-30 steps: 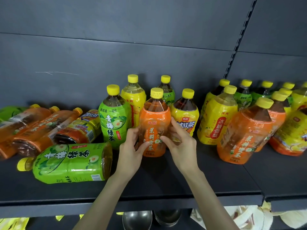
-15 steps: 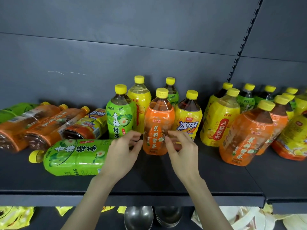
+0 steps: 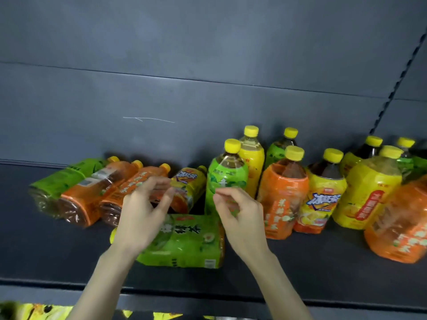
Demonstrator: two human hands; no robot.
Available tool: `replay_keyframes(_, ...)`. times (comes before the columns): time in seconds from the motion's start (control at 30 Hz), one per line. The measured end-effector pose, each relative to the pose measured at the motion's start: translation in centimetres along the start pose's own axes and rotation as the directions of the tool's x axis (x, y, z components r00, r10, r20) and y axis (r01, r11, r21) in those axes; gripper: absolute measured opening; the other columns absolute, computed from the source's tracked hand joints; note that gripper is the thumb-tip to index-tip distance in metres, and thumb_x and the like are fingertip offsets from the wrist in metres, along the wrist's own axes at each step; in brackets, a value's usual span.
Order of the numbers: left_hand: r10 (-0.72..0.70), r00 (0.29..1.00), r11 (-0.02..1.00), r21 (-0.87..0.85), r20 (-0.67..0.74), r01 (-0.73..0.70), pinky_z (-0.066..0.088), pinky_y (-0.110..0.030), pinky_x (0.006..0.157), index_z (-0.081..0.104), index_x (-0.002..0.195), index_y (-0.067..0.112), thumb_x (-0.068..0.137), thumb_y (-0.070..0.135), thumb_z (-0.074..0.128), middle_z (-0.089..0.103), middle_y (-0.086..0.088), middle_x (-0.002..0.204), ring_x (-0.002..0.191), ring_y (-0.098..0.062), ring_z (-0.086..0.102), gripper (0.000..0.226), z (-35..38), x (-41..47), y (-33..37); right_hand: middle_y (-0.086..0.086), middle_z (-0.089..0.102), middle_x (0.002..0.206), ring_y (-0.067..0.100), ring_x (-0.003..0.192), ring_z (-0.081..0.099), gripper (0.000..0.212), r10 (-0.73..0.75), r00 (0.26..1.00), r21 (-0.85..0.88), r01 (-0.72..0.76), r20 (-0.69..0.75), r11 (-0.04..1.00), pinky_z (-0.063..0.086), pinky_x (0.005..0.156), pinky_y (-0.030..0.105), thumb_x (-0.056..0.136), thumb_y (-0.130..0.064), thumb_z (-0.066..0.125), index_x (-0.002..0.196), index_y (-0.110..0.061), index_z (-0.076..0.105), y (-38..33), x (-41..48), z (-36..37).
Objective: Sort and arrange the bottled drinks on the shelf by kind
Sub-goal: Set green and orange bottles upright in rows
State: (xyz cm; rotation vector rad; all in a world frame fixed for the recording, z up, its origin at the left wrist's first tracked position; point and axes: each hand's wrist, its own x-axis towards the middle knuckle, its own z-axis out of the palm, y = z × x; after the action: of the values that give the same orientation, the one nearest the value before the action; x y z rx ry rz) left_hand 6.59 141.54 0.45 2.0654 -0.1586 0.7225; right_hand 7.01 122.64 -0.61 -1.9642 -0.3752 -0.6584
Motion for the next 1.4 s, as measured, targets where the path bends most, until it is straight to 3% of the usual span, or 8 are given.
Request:
replay_keyframes(0.17, 0.003, 0.994, 1.0, 0.013, 0.112, -0.005, 0.045, -0.005, 0.074, 0.065, 0.096, 0.021, 0.088, 0.015, 0.065, 0.067, 0.018, 0.089, 0.084, 0.007, 0.063, 0.009, -3.4, 2.7, -4.4, -0.008, 0.069, 0.092, 0.001, 0.086, 0.063, 0.011, 0.082, 0.996, -0.022, -0.082, -0.023, 0.996, 0.047, 0.073, 0.009, 0.09, -0.018, 0.065, 0.099, -0.017, 0.072, -1.9, 1.2, 5.7)
replay_keyframes(0.27, 0.026, 0.978, 1.0, 0.005, 0.205, -0.028, 0.049, -0.017, 0.079, 0.066, 0.096, 0.019, 0.089, 0.015, 0.064, 0.069, 0.013, 0.087, 0.083, 0.001, 0.064, 0.008, -4.2, 5.0, -6.4, -0.005, 0.071, 0.094, 0.001, 0.086, 0.064, 0.013, 0.137, 0.99, -0.073, -0.138, -0.018, 0.988, 0.049, 0.075, 0.013, 0.091, -0.02, 0.064, 0.101, -0.017, 0.071, -2.5, 2.1, 7.9)
replay_keyframes(0.4, 0.034, 0.938, 0.999, -0.012, 0.345, -0.032, 0.052, -0.031, 0.087, 0.066, 0.102, 0.011, 0.089, 0.016, 0.063, 0.07, 0.001, 0.093, 0.091, -0.012, 0.066, 0.014, -3.8, 8.3, -8.5, -0.001, 0.072, 0.104, 0.01, 0.095, 0.065, 0.022, 0.242, 0.97, -0.179, -0.242, -0.026, 0.954, 0.053, 0.088, 0.033, 0.092, -0.025, 0.062, 0.11, -0.014, 0.069, -3.1, 3.6, 9.8)
replay_keyframes(0.6, 0.006, 0.873, 0.999, 0.029, 0.487, -0.022, 0.047, -0.025, 0.088, 0.061, 0.118, 0.008, 0.094, 0.026, 0.058, 0.066, -0.004, 0.112, 0.103, -0.015, 0.061, 0.03, -0.7, 13.3, -11.2, 0.005, 0.064, 0.122, 0.021, 0.112, 0.06, 0.041, 0.419, 0.907, -0.324, -0.383, 0.048, 0.865, 0.047, 0.096, 0.033, 0.092, -0.031, 0.061, 0.129, -0.017, 0.054, -2.6, 5.6, 11.2)
replay_keyframes(0.93, -0.118, 0.566, 0.972, 0.21, 0.816, -0.101, 0.047, -0.034, 0.093, 0.058, 0.125, 0.011, 0.096, 0.053, 0.038, 0.063, -0.007, 0.122, 0.108, -0.02, 0.06, 0.054, 4.5, 18.7, -11.9, 0.006, 0.056, 0.128, 0.022, 0.116, 0.055, 0.074, 0.701, 0.667, -0.342, -0.616, 0.252, 0.709, 0.044, 0.095, 0.03, 0.092, -0.046, 0.055, 0.146, -0.011, 0.017, 0.4, 8.3, 12.3)
replay_keyframes(1.07, -0.173, 0.429, 0.915, 0.306, 0.887, -0.264, 0.042, -0.036, 0.097, 0.057, 0.126, 0.019, 0.093, 0.065, 0.024, 0.062, -0.002, 0.123, 0.113, -0.021, 0.057, 0.066, 5.2, 19.0, -11.2, 0.004, 0.058, 0.127, 0.019, 0.114, 0.057, 0.08, 0.7, 0.653, -0.343, -0.611, 0.291, 0.713, 0.045, 0.092, 0.026, 0.092, -0.047, 0.055, 0.148, -0.012, 0.011, 0.9, 8.1, 12.6)
replay_keyframes(1.2, -0.115, 0.441, 0.98, 0.175, 0.89, -0.097, 0.05, -0.039, 0.093, 0.065, 0.114, 0.012, 0.093, 0.056, 0.043, 0.068, -0.004, 0.111, 0.1, -0.019, 0.064, 0.053, 4.3, 19.1, -12.1, 0.0, 0.06, 0.123, 0.017, 0.116, 0.057, 0.074, 0.644, 0.698, -0.167, -0.627, 0.312, 0.761, 0.045, 0.104, 0.039, 0.09, -0.032, 0.064, 0.147, -0.016, 0.021, 1.2, 7.7, 12.7)
replay_keyframes(1.4, -0.021, 0.613, 0.993, -0.057, 0.79, 0.108, 0.051, -0.037, 0.093, 0.068, 0.108, 0.006, 0.088, 0.033, 0.064, 0.071, -0.007, 0.104, 0.096, -0.018, 0.067, 0.033, 2.4, 19.3, -12.4, -0.013, 0.06, 0.12, 0.006, 0.113, 0.058, 0.093, 0.548, 0.795, -0.065, -0.552, 0.26, 0.831, 0.048, 0.102, 0.035, 0.081, -0.023, 0.077, 0.152, -0.025, 0.016, 0.7, 7.5, 12.8)
